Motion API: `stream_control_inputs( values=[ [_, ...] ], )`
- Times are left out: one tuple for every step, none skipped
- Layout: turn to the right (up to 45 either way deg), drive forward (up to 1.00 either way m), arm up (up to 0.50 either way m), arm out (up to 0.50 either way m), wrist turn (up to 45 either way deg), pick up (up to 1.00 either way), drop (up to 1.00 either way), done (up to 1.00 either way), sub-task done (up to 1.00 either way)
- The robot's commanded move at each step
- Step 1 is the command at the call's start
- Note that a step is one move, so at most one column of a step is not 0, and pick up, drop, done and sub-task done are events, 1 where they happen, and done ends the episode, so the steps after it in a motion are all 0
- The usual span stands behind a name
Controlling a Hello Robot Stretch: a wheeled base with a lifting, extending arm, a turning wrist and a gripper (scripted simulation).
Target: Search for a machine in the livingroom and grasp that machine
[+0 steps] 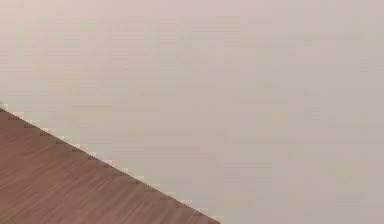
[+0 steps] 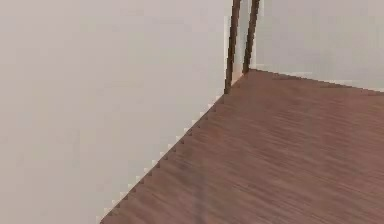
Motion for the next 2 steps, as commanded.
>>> stream_control_inputs(
  values=[
    [45.0,0.00,0.00,0.00,0.0,0.00,0.00,0.00,0.00],
    [45.0,0.00,0.00,0.00,0.0,0.00,0.00,0.00,0.00]
  ],
)
